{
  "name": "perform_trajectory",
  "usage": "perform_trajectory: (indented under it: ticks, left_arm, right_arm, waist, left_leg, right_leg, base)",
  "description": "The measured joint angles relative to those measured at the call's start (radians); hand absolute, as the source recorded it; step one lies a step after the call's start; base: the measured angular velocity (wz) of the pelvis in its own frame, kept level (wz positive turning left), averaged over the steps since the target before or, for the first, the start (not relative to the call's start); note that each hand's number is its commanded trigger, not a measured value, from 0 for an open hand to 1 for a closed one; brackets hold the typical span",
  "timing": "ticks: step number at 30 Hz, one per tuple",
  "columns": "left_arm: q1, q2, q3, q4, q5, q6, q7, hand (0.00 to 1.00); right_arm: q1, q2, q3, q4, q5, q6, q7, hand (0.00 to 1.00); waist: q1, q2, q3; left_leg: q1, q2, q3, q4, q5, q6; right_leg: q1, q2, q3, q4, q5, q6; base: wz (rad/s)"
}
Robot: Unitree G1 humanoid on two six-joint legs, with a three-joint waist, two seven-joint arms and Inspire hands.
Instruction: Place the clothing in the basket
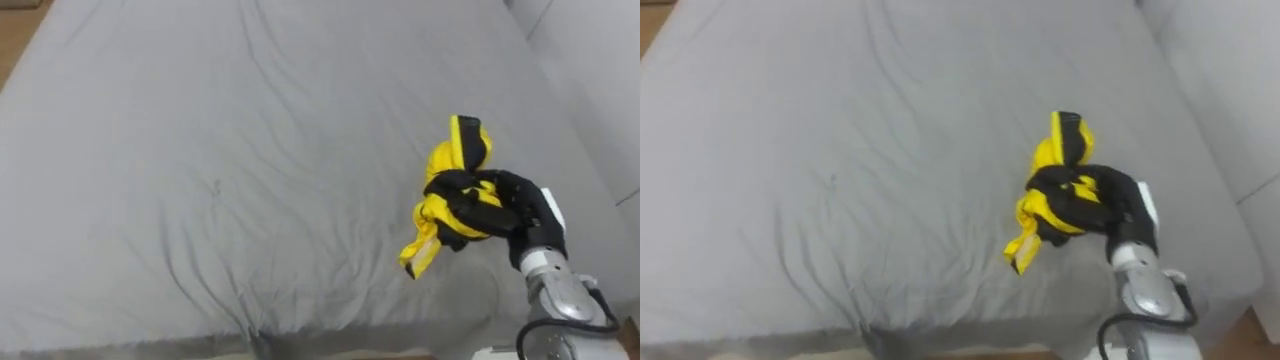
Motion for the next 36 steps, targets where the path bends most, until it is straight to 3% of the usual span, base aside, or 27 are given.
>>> perform_trajectory:
  ticks: [4, 8, 10, 13, 16, 21, 23, 25, 29, 32, 36]
  left_arm:
    - [-0.018, -0.003, 0.001, -0.03, 0.04, 0.026, 0.0, 0.0]
    - [-0.023, -0.002, 0.003, -0.039, 0.043, 0.031, -0.001, 0.0]
    - [-0.019, -0.003, 0.029, -0.038, 0.058, 0.042, -0.016, 0.0]
    - [-0.006, 0.001, 0.05, -0.039, 0.088, 0.058, -0.022, 0.0]
    - [0.015, 0.002, 0.047, -0.036, 0.086, 0.068, -0.018, 0.0]
    - [0.022, 0.003, 0.038, -0.032, 0.087, 0.087, -0.019, 0.0]
    - [0.032, 0.003, 0.029, -0.038, 0.086, 0.087, -0.019, 0.0]
    - [0.03, 0.004, 0.017, -0.038, 0.085, 0.088, -0.019, 0.0]
    - [0.016, 0.004, -0.011, -0.035, 0.08, 0.089, -0.024, 0.0]
    - [0.001, 0.005, -0.017, -0.029, 0.078, 0.093, -0.038, 0.0]
    - [-0.043, 0.0, -0.029, 0.005, 0.051, 0.093, -0.048, 0.0]
  right_arm:
    - [0.045, 0.002, -0.064, -0.017, 0.015, 0.001, -0.016, 1.0]
    - [0.097, 0.016, -0.105, -0.017, 0.054, 0.02, -0.022, 1.0]
    - [0.141, 0.022, -0.143, -0.017, 0.063, 0.035, -0.024, 1.0]
    - [0.189, 0.023, -0.183, -0.019, 0.062, 0.055, -0.042, 1.0]
    - [0.226, 0.025, -0.2, -0.015, 0.064, 0.056, -0.057, 1.0]
    - [0.25, 0.031, -0.22, 0.047, 0.078, 0.055, -0.066, 1.0]
    - [0.25, 0.034, -0.221, 0.076, 0.113, 0.056, -0.069, 1.0]
    - [0.227, 0.035, -0.221, 0.128, 0.131, 0.055, -0.072, 1.0]
    - [0.194, 0.035, -0.223, 0.208, 0.118, 0.055, -0.073, 1.0]
    - [0.15, 0.034, -0.225, 0.268, 0.093, 0.055, -0.078, 1.0]
    - [0.083, 0.009, -0.25, 0.335, 0.107, 0.048, -0.106, 1.0]
  waist:
    - [-0.032, 0.008, -0.0015]
    - [-0.066, 0.005, -0.0012]
    - [-0.07, 0.005, -0.0012]
    - [-0.078, 0.01, -0.0021]
    - [-0.121, 0.01, -0.0016]
    - [-0.14, 0.024, 0.0052]
    - [-0.148, 0.035, 0.0074]
    - [-0.151, 0.052, 0.0023]
    - [-0.158, 0.075, 0.003]
    - [-0.176, 0.105, 0.0025]
    - [-0.185, 0.163, 0.0037]
  left_leg:
    - [0.05, 0.021, 0.035, 0.0, -0.045, -0.005]
    - [0.084, 0.024, 0.073, -0.018, -0.046, -0.006]
    - [0.11, 0.029, 0.113, -0.029, -0.049, -0.01]
    - [0.125, 0.04, 0.157, -0.026, -0.074, -0.019]
    - [0.129, 0.038, 0.166, -0.024, -0.074, -0.02]
    - [0.133, 0.04, 0.192, -0.024, -0.075, -0.021]
    - [0.13, 0.041, 0.197, -0.024, -0.076, -0.023]
    - [0.105, 0.042, 0.223, -0.021, -0.077, -0.024]
    - [0.059, 0.043, 0.243, -0.004, -0.077, -0.023]
    - [0.004, 0.041, 0.245, 0.009, -0.077, -0.023]
    - [-0.076, 0.036, 0.246, 0.012, -0.071, -0.013]
  right_leg:
    - [0.018, 0.025, 0.051, 0.0, 0.0, 0.0]
    - [0.028, 0.032, 0.092, 0.001, 0.001, 0.001]
    - [0.03, 0.04, 0.134, 0.002, 0.001, 0.001]
    - [0.028, 0.058, 0.18, 0.002, 0.002, -0.002]
    - [0.03, 0.059, 0.193, 0.002, 0.004, -0.003]
    - [0.028, 0.064, 0.235, 0.003, 0.006, -0.003]
    - [0.02, 0.065, 0.242, 0.005, 0.006, -0.003]
    - [-0.025, 0.07, 0.261, 0.022, 0.006, -0.003]
    - [-0.086, 0.071, 0.282, 0.043, 0.008, 0.0]
    - [-0.15, 0.07, 0.293, 0.076, 0.01, 0.004]
    - [-0.239, 0.068, 0.301, 0.1, 0.02, 0.012]
  base:
    - [-0.39]
    - [-0.34]
    - [-0.51]
    - [-0.56]
    - [-0.23]
    - [-0.24]
    - [-0.12]
    - [-0.24]
    - [-0.2]
    - [-0.12]
    - [-0.09]
